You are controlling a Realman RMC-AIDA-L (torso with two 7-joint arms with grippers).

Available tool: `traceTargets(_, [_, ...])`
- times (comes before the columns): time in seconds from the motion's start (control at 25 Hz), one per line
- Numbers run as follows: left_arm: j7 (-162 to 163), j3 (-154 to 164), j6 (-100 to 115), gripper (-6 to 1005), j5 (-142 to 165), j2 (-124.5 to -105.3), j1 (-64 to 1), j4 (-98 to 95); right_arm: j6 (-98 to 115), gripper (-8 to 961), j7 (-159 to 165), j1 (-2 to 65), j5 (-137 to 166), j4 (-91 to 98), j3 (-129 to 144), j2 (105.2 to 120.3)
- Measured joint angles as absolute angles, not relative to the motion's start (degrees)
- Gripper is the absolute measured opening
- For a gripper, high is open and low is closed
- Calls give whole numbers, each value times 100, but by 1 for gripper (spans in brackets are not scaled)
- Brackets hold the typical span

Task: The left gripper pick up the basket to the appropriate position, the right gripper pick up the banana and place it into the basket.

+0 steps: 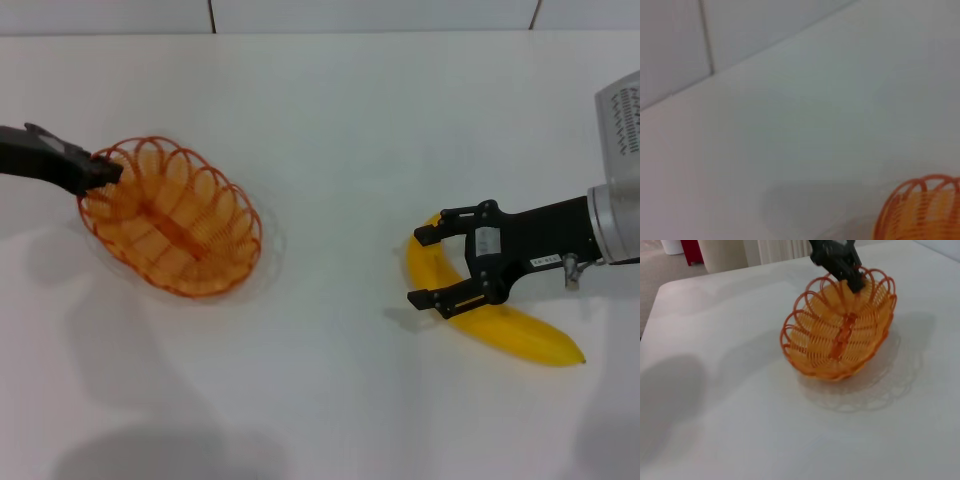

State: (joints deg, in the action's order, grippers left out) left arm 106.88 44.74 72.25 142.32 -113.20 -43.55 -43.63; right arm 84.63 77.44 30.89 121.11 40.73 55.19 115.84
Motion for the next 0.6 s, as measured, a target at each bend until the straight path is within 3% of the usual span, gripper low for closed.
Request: traceTargets(0.6, [10725,4410,7696,77,12693,-11342,-3927,-4505,8463,893,7746,3100,12111,4080,5518,11584])
